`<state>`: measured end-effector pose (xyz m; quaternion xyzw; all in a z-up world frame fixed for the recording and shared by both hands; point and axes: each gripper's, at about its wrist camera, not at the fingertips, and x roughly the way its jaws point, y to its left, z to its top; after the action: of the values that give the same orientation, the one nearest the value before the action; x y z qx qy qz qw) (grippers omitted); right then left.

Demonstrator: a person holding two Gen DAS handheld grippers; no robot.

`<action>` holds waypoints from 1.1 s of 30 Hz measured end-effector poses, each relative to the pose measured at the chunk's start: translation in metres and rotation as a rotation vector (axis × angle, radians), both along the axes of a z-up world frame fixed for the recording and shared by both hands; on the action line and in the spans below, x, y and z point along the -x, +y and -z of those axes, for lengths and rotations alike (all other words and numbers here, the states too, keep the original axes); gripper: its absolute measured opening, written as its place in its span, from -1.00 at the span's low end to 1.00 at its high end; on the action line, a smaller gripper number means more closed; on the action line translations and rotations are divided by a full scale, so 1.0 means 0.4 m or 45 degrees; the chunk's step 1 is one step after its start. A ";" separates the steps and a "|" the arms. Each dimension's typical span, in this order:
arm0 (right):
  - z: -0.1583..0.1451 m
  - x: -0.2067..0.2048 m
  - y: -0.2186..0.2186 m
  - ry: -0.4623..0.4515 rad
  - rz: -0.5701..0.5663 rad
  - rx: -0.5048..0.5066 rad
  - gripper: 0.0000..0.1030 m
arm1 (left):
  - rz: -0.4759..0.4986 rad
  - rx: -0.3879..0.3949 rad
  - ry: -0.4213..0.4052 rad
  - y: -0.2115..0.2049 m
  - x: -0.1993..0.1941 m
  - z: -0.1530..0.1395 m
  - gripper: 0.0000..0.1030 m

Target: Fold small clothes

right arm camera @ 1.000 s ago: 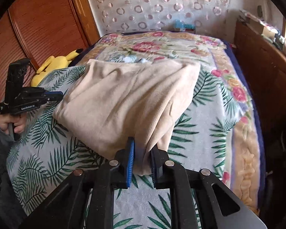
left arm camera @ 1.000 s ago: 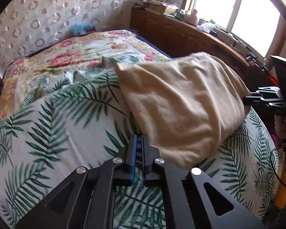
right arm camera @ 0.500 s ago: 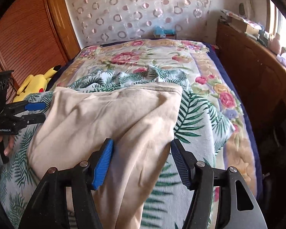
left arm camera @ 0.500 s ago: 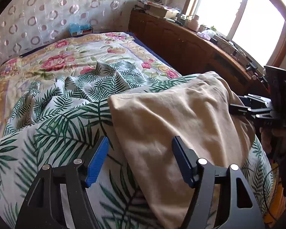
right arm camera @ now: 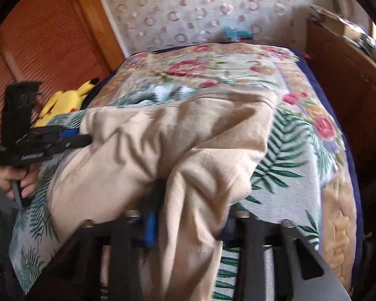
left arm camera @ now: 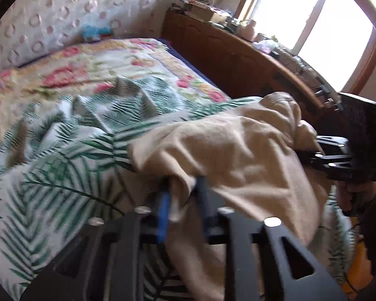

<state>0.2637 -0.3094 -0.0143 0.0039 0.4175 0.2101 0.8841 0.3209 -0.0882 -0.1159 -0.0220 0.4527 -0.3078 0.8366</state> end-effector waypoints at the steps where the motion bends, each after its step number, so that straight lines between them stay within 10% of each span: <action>1: -0.001 0.001 0.004 -0.006 -0.009 0.011 -0.54 | -0.005 -0.002 -0.005 -0.002 0.003 -0.005 -0.81; 19: -0.231 0.093 0.224 -0.398 -0.319 0.192 -0.68 | -0.312 0.035 -0.424 0.294 0.300 -0.295 -0.85; 33: -0.188 -0.005 0.831 -0.507 -0.880 0.453 -0.67 | -0.812 -0.078 -0.358 0.649 0.473 -0.147 -0.85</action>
<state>0.2659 0.0231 0.0608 -0.3289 0.2454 0.4152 0.8120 0.1316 0.1713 -0.0569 -0.0947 0.3124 -0.0174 0.9451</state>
